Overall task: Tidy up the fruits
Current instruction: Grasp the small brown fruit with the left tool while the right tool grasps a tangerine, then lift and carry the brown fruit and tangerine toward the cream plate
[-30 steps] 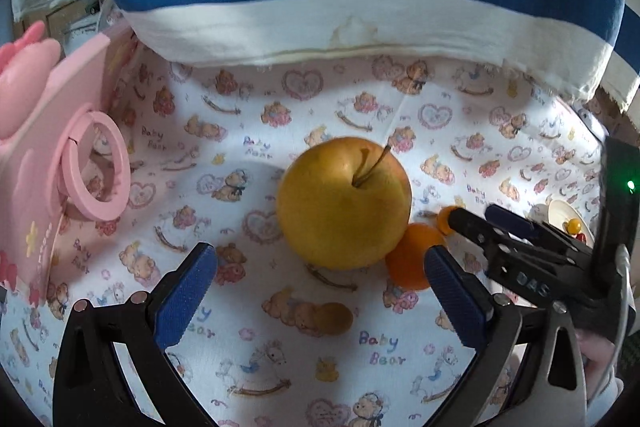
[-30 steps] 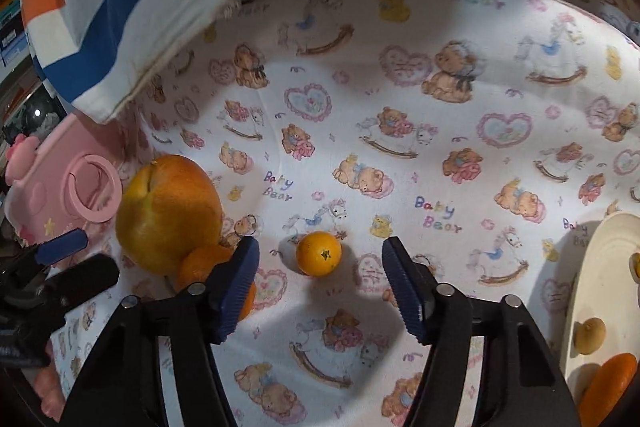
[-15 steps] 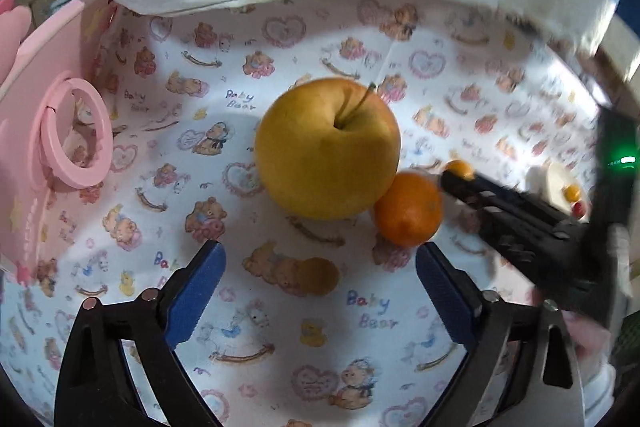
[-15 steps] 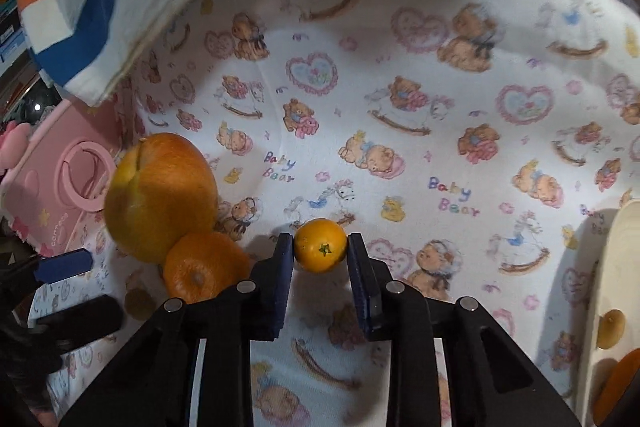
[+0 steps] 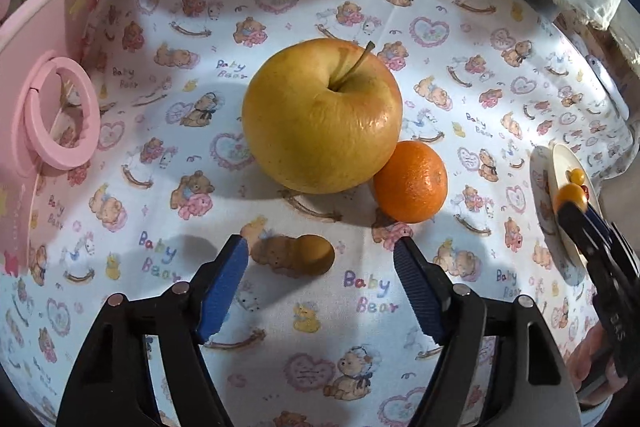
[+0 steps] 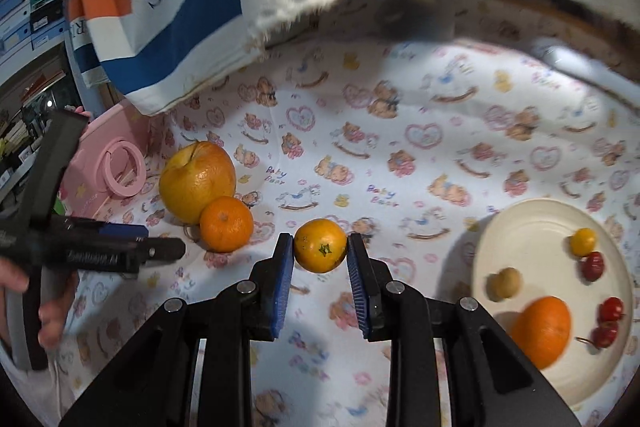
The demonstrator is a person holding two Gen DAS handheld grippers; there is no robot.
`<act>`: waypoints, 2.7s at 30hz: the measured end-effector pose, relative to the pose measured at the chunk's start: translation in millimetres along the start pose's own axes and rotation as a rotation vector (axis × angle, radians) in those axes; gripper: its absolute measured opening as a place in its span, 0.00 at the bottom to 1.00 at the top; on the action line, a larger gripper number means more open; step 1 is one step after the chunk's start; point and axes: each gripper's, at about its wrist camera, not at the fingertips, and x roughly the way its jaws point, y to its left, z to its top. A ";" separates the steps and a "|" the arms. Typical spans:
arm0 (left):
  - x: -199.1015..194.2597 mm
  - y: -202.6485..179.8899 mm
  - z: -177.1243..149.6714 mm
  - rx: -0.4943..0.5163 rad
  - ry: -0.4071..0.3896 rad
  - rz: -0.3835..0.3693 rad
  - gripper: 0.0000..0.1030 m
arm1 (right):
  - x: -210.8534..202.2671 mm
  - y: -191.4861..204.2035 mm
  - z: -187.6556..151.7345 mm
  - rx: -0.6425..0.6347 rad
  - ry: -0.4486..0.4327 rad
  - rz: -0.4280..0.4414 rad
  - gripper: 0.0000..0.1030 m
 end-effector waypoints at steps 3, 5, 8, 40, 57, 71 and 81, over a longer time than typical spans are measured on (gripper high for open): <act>7.0 -0.5 -0.5 0.004 0.027 0.013 0.52 | -7.4 -6.9 -3.1 0.011 -0.009 0.000 0.27; 10.7 -2.5 -0.7 0.018 0.034 0.000 0.43 | -11.7 -11.1 -3.9 0.024 -0.009 0.006 0.27; 11.4 -3.9 -0.3 0.029 0.022 -0.007 0.38 | -15.8 -14.1 -3.4 0.034 -0.021 0.016 0.27; -64.3 -33.7 -15.8 0.143 -0.556 -0.117 0.23 | -93.1 -39.4 -2.3 -0.017 -0.302 -0.084 0.27; -69.7 -55.9 -45.7 0.240 -0.776 -0.175 0.23 | -76.2 -26.4 -31.5 -0.090 -0.322 -0.043 0.27; -70.1 -61.2 -54.6 0.273 -0.828 -0.142 0.23 | -76.7 -29.1 -33.6 -0.050 -0.327 -0.036 0.27; -74.6 -56.2 -55.9 0.244 -0.865 -0.145 0.23 | -79.7 -18.4 -34.1 -0.120 -0.341 -0.057 0.27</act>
